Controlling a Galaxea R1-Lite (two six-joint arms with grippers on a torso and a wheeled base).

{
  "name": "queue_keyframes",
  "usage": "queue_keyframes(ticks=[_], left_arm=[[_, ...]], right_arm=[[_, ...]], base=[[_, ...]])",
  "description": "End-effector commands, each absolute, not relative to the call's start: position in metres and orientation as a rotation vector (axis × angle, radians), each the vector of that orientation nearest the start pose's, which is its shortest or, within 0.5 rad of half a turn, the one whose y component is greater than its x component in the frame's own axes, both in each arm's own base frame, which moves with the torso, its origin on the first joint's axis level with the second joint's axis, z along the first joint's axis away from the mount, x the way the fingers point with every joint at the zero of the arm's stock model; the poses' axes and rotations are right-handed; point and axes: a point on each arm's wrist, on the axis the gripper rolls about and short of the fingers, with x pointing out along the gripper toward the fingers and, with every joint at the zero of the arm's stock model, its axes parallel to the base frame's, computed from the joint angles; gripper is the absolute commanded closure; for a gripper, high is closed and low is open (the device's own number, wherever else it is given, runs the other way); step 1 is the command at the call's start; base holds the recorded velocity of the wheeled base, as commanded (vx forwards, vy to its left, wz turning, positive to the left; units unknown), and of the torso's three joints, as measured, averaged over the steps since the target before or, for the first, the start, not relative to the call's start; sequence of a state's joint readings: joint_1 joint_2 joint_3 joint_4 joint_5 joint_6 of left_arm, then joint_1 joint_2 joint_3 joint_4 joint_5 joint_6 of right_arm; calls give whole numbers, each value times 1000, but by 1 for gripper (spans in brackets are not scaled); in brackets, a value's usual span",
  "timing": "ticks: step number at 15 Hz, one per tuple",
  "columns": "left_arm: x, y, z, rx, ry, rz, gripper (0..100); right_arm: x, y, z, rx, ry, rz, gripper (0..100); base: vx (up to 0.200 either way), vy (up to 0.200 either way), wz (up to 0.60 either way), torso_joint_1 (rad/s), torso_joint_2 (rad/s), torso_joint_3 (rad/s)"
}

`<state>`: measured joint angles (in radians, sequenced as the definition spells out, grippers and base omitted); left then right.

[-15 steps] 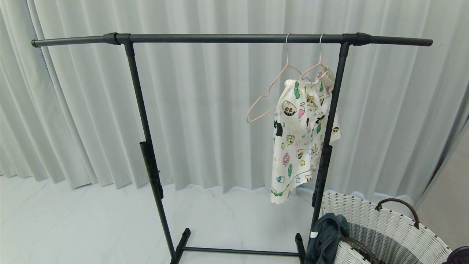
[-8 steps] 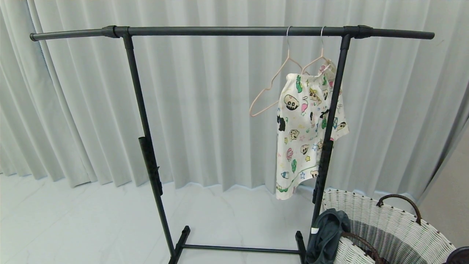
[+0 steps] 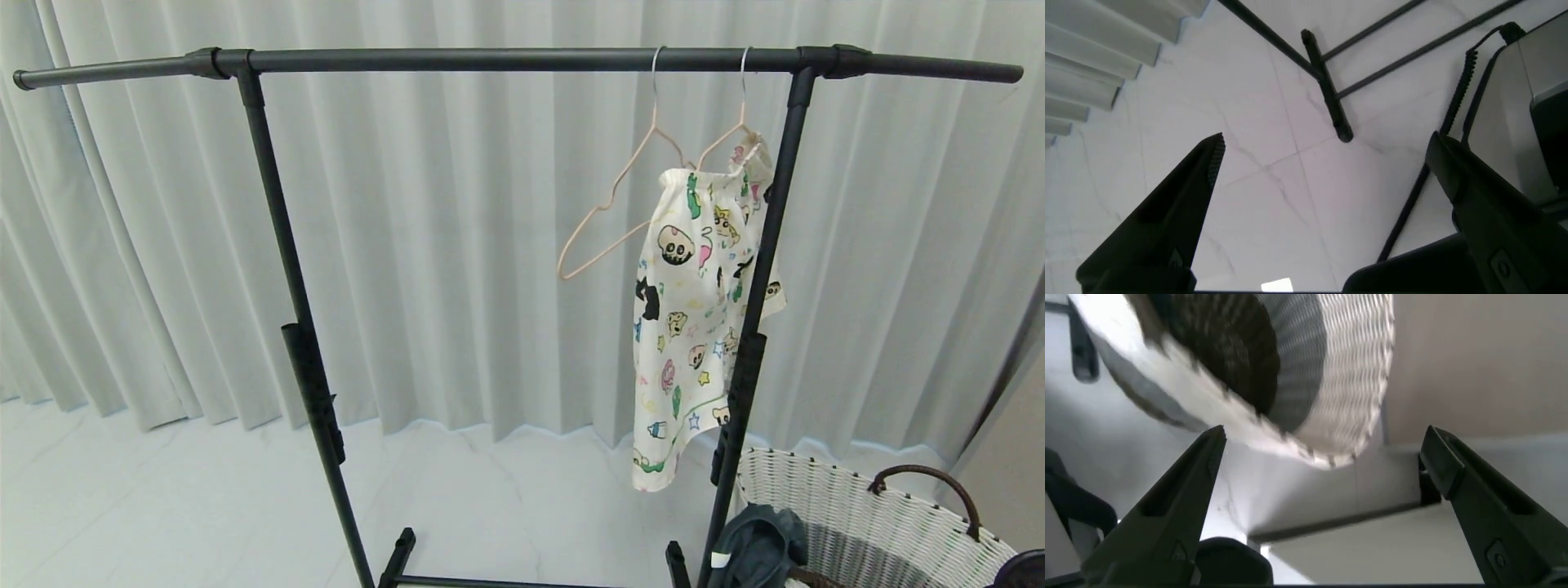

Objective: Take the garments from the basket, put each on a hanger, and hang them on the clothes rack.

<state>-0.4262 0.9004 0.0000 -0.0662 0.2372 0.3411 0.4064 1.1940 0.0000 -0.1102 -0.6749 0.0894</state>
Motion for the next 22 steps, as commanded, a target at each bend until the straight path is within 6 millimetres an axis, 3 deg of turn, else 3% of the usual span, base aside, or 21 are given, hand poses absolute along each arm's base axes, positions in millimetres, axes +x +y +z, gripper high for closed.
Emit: queue_keyframes(ticks=[1,5,9,12,15,18,20,22], left_arm=[[47,-16,70,594,758,-313,0],[48,-16,70,593,756,-313,0],[47,-16,70,591,749,-311,0],[47,-16,70,594,746,-324,0],[46,-17,70,601,740,-338,0],[46,-17,70,603,738,-342,0],[47,-17,70,604,740,-341,0],[47,-17,70,605,743,-343,0]], right_arm=[[69,15,58,-478,914,-273,0],[67,18,60,-459,887,-197,0],[62,24,68,-350,814,92,0],[94,44,78,-338,847,202,0],[132,64,53,-372,900,188,0],[148,72,30,-492,1006,204,0],[168,77,21,-497,1040,181,0],[175,74,12,-498,1087,157,0]], base=[[200,0,0,7,2,2],[200,0,0,1,4,1],[0,0,0,0,0,0],[0,0,0,0,0,0],[0,0,0,0,0,0],[0,0,0,0,0,0],[0,0,0,0,0,0],[0,0,0,0,0,0]])
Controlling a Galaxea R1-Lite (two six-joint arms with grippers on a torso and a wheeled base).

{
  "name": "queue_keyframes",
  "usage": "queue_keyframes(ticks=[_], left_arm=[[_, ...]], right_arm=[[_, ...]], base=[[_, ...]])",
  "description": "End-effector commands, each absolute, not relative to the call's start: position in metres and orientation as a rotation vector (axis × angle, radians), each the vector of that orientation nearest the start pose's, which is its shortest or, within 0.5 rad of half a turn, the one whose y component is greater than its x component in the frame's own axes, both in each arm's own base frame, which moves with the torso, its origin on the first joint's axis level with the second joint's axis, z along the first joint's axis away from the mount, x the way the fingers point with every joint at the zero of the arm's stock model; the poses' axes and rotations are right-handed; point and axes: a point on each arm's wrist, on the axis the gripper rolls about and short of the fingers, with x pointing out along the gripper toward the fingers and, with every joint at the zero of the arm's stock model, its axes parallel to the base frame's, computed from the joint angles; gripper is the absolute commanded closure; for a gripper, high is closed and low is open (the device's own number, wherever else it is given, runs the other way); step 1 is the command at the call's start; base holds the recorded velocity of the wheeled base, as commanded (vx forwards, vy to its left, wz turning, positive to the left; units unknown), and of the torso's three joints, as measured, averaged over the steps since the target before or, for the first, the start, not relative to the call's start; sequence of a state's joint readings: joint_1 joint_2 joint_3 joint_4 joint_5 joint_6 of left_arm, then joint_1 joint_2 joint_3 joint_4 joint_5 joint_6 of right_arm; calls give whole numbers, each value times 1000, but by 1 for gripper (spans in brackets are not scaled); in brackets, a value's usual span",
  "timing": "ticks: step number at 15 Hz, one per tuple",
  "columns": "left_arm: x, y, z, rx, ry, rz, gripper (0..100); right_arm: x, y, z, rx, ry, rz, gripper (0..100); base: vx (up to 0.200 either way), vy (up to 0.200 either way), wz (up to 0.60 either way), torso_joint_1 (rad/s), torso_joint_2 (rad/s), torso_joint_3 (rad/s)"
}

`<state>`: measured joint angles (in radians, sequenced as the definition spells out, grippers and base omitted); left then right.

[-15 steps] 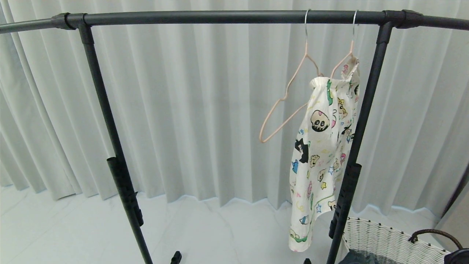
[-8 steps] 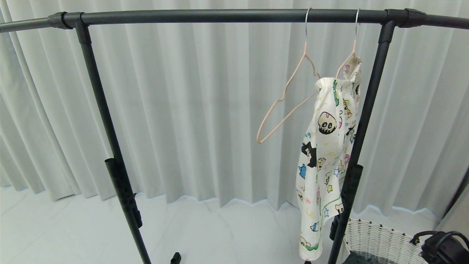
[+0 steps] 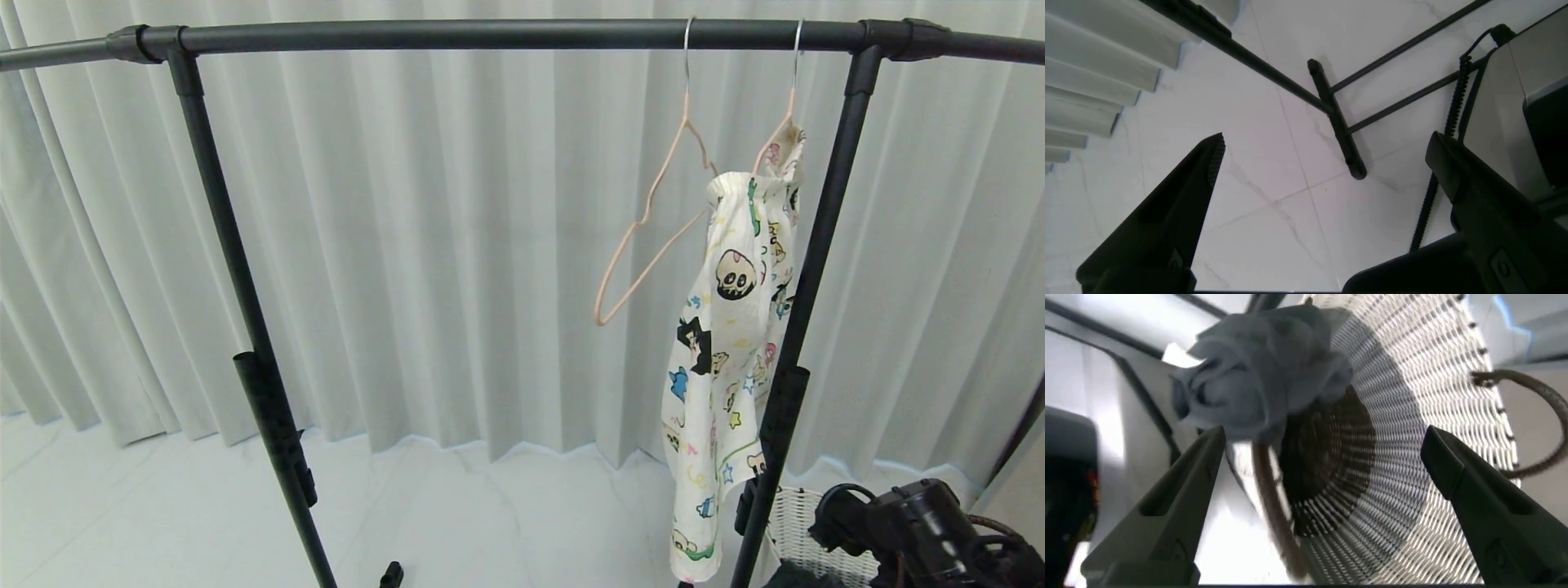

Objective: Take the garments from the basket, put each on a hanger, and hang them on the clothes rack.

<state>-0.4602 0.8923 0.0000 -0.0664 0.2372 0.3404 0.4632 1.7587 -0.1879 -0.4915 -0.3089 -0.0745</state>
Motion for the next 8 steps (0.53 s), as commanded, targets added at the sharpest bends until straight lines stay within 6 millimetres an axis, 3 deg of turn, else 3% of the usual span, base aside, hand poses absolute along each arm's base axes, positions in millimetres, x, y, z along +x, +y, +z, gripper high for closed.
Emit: queue_keyframes(ticks=[1,4,7,8], left_arm=[[47,-17,70,605,744,-345,0],[47,-17,70,605,740,-347,0],[46,-18,70,608,737,-351,0],[46,-18,70,608,737,-351,0]], right_arm=[[176,73,9,-497,1100,146,0],[195,75,1,-474,1089,119,0],[195,74,-4,-476,1095,115,0],[197,74,-5,-471,1094,111,100]], base=[[0,0,0,0,0,0],[0,0,0,0,0,0],[0,0,0,0,0,0],[0,0,0,0,0,0]])
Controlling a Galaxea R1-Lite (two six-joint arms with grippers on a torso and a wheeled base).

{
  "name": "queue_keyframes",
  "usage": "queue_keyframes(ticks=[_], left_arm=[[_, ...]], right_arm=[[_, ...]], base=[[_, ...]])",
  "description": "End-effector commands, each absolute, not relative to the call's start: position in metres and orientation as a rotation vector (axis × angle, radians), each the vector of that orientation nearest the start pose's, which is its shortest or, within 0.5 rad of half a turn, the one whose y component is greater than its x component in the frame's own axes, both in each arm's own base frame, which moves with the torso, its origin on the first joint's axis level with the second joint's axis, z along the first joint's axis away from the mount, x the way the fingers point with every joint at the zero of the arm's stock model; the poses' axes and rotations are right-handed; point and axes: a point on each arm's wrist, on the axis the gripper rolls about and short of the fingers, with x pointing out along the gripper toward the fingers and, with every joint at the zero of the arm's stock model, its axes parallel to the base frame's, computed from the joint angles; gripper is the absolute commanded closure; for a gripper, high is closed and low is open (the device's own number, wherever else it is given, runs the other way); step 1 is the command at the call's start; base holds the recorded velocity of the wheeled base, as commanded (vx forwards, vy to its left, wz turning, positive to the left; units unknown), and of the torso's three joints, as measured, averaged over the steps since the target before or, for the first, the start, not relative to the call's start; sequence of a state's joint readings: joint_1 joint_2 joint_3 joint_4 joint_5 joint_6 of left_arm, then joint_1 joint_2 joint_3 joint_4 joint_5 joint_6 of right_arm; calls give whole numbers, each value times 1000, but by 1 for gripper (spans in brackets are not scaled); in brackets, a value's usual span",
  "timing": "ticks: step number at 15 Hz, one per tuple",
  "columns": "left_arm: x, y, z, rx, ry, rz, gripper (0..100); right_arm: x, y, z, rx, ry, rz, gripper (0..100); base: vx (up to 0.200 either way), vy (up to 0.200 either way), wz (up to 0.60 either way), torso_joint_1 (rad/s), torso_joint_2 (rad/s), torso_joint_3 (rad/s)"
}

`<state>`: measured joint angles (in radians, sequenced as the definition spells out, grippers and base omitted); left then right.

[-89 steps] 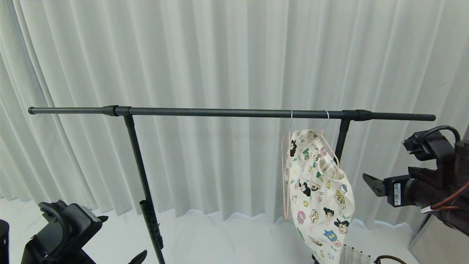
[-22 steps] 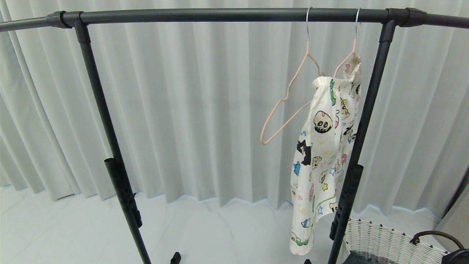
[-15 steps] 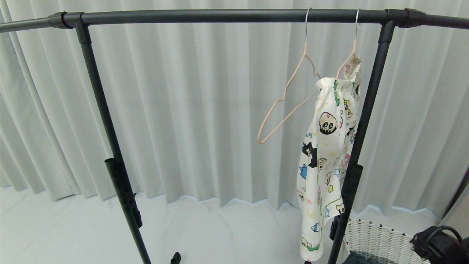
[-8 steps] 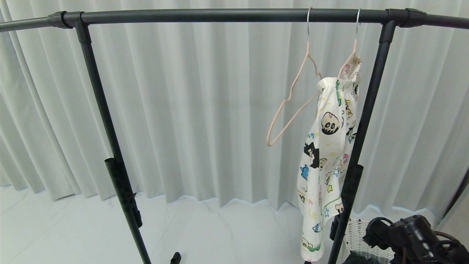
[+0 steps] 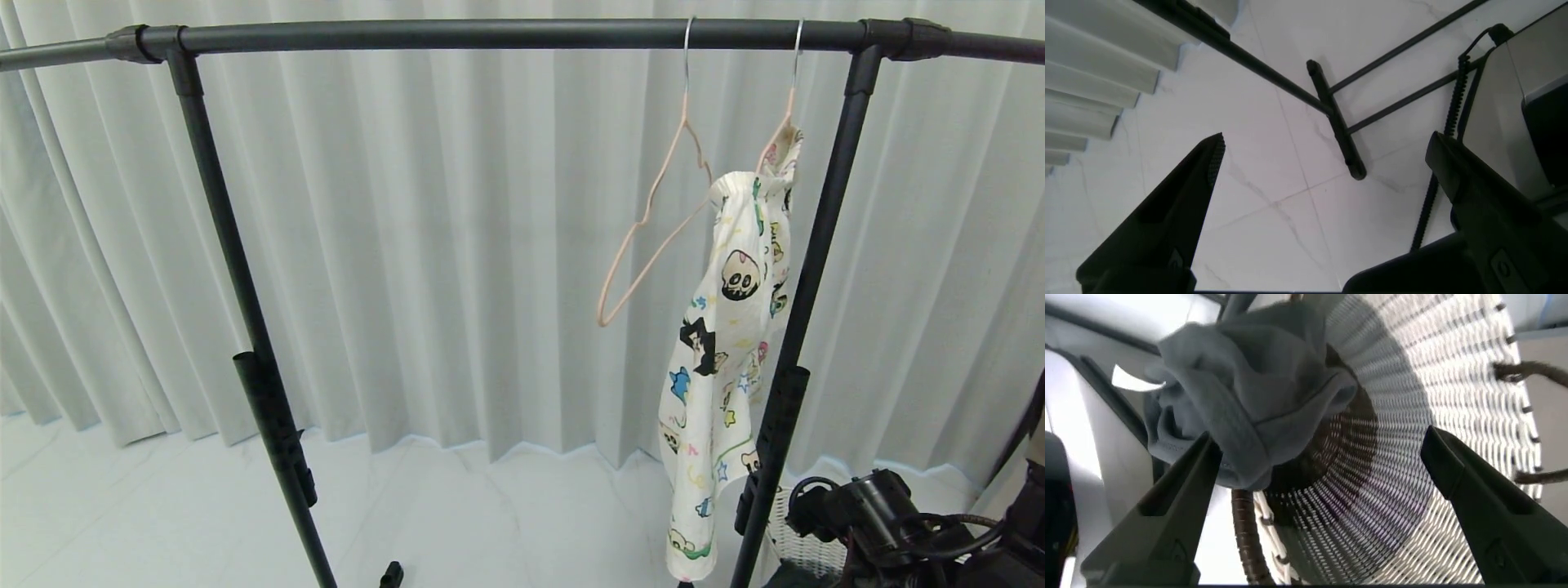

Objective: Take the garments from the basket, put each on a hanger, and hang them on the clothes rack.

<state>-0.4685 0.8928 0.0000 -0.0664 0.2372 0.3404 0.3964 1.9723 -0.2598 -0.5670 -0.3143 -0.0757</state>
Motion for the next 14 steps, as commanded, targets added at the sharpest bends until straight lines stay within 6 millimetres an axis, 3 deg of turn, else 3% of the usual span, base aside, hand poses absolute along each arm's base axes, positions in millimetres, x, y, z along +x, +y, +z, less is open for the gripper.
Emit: queue_keyframes(ticks=[1,4,10,14], left_arm=[[46,-18,70,608,737,-351,0],[46,-18,70,607,737,-353,0],[46,-17,70,605,731,-350,0],[42,-15,73,585,672,-343,0]], right_arm=[[197,73,-5,-469,1091,108,100],[198,75,-2,-470,1064,105,100],[184,93,51,-426,804,177,100],[161,109,86,-399,624,297,100]], base=[[0,0,0,0,0,0],[0,0,0,0,0,0],[0,0,0,0,0,0],[-200,0,0,5,1,-1]])
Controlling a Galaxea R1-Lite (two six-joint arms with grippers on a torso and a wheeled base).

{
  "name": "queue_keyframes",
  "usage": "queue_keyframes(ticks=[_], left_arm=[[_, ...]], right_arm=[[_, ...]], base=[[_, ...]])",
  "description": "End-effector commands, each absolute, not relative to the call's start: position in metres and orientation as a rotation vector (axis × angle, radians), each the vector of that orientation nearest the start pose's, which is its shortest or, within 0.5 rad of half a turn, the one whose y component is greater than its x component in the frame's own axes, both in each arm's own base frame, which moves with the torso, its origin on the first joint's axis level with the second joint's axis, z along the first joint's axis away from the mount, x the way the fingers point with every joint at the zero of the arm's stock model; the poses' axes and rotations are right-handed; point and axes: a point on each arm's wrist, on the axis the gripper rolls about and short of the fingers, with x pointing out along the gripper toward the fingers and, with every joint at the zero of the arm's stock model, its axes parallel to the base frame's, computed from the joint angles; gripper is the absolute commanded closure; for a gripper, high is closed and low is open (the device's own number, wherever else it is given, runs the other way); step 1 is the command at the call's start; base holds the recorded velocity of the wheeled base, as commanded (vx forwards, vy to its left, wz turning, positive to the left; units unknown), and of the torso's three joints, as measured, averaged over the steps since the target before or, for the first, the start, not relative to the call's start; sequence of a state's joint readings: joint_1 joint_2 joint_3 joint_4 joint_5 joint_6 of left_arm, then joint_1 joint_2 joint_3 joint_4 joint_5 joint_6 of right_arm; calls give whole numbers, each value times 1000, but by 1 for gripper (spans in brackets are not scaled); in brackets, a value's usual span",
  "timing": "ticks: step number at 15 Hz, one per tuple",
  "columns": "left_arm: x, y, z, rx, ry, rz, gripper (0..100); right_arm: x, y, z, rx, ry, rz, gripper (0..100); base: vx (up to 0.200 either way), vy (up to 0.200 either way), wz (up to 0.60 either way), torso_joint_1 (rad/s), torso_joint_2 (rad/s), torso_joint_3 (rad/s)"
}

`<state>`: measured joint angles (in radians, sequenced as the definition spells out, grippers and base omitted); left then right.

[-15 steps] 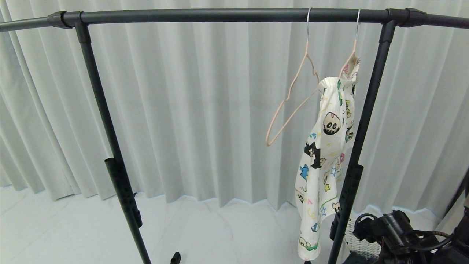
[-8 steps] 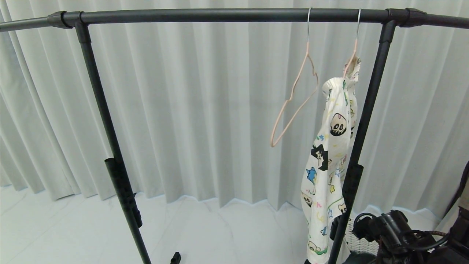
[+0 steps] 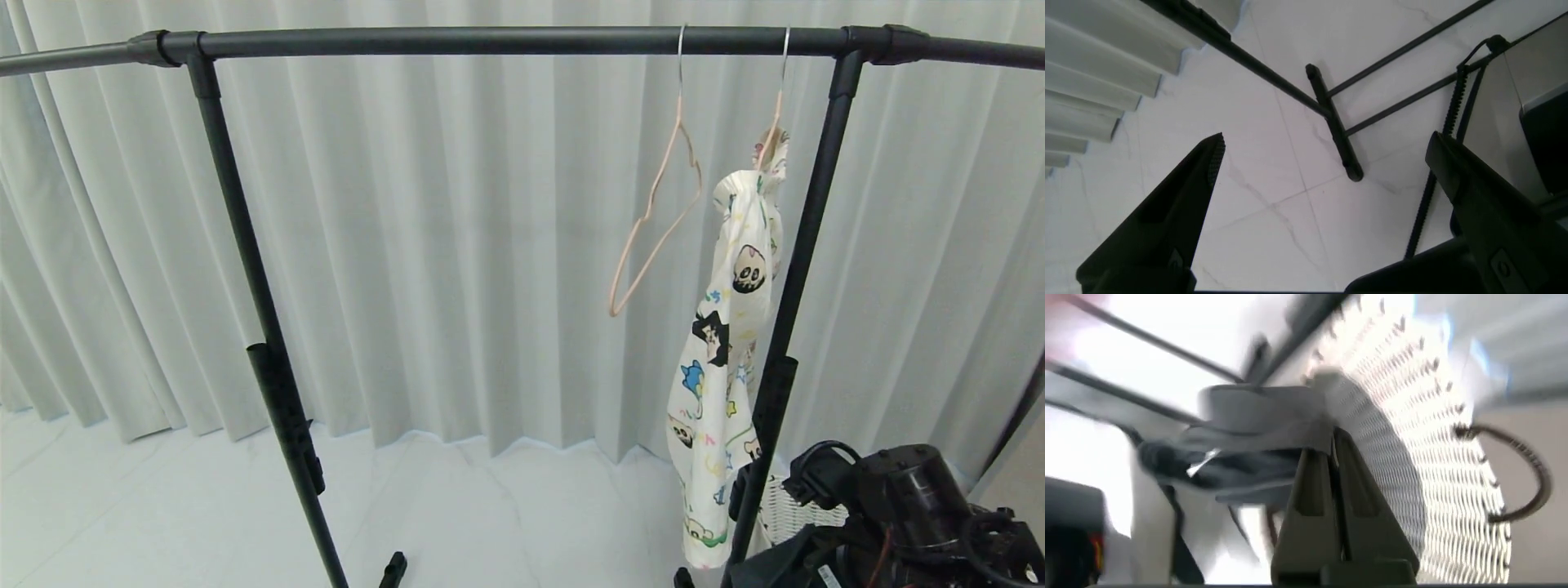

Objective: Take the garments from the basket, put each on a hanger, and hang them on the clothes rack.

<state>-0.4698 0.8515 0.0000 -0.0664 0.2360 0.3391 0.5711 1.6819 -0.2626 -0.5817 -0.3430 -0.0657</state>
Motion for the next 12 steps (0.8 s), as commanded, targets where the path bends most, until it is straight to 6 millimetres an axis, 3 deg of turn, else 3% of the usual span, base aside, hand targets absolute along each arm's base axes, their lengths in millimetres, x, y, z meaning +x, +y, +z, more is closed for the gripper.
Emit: queue_keyframes(ticks=[1,6,9,11,12], left_arm=[[42,-15,74,583,667,-342,0],[41,-15,74,580,660,-349,0],[40,-16,74,570,645,-381,0],[33,-20,77,522,562,-620,0],[32,-21,76,513,554,-656,0]], right_arm=[[155,113,90,-400,598,333,100],[135,146,112,-383,476,518,100],[124,178,121,-323,444,632,100],[120,200,130,-274,422,688,100],[122,214,137,-226,407,705,100]], base=[[-200,0,0,-7,2,2],[-200,0,0,0,1,1],[0,0,0,0,0,0],[0,0,0,0,0,0],[0,0,0,0,0,0]])
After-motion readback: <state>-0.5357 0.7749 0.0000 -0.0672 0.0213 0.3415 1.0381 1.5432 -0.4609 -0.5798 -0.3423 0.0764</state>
